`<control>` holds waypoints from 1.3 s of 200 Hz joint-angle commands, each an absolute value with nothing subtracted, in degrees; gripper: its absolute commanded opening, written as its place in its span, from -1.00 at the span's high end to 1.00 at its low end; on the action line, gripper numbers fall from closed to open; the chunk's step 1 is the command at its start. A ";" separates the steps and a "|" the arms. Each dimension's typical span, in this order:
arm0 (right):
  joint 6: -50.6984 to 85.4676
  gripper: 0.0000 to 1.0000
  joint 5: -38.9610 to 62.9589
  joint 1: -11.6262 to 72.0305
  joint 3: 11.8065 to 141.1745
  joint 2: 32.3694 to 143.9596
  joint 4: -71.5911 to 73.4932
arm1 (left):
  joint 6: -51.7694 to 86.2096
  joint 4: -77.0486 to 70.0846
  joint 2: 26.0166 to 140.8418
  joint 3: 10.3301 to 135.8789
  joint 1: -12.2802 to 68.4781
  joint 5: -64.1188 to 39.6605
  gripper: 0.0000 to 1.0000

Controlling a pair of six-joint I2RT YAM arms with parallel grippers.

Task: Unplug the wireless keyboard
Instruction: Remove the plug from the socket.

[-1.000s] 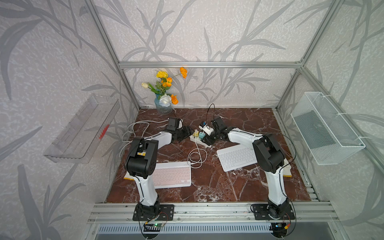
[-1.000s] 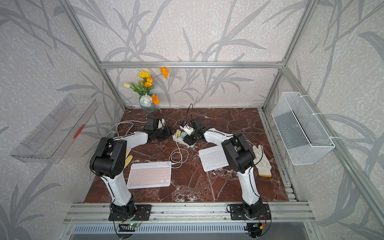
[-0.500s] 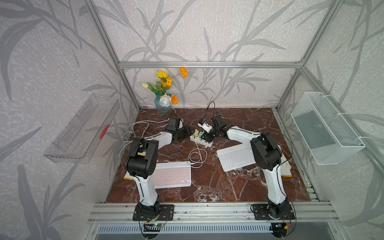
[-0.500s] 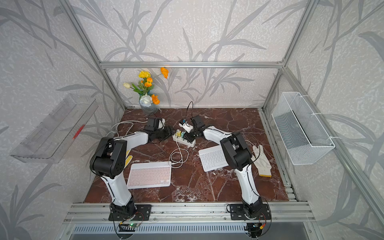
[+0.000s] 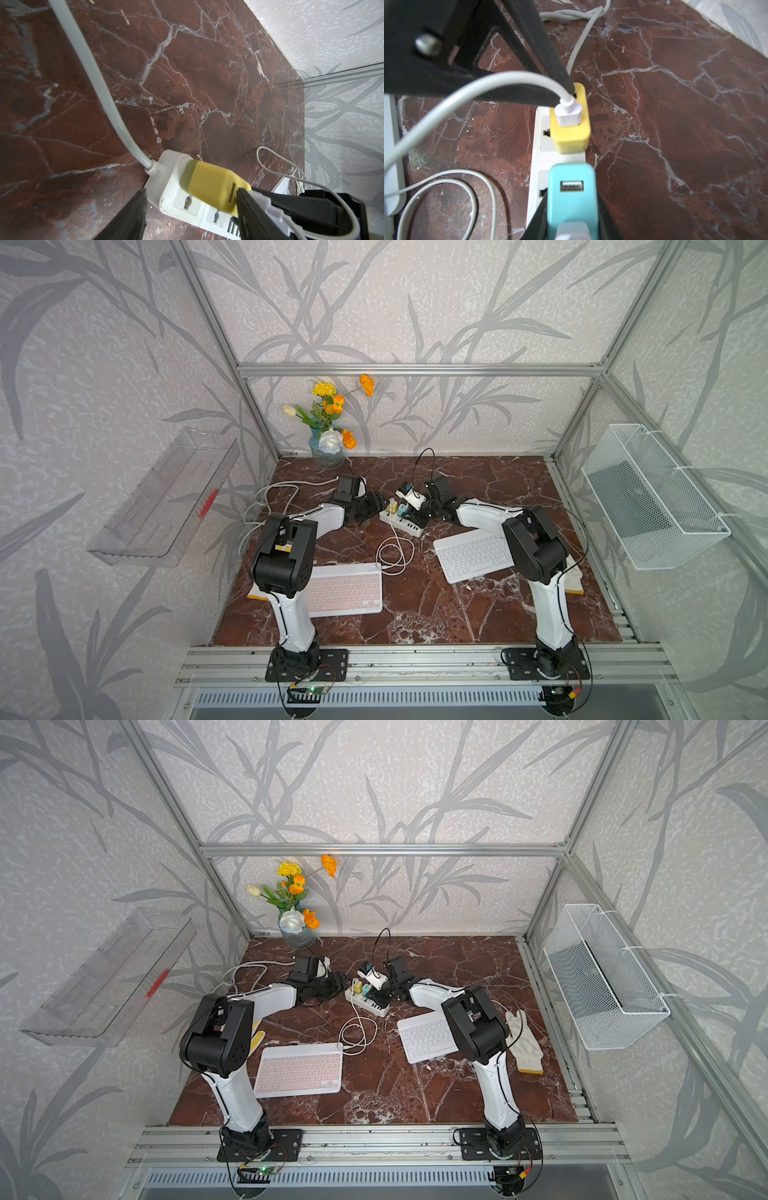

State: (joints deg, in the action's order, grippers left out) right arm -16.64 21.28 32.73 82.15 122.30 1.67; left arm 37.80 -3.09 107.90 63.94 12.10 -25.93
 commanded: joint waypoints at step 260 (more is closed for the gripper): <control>-8.40 0.76 26.81 31.08 78.19 115.47 4.93 | 37.00 1.71 108.39 58.52 12.05 -22.59 -0.34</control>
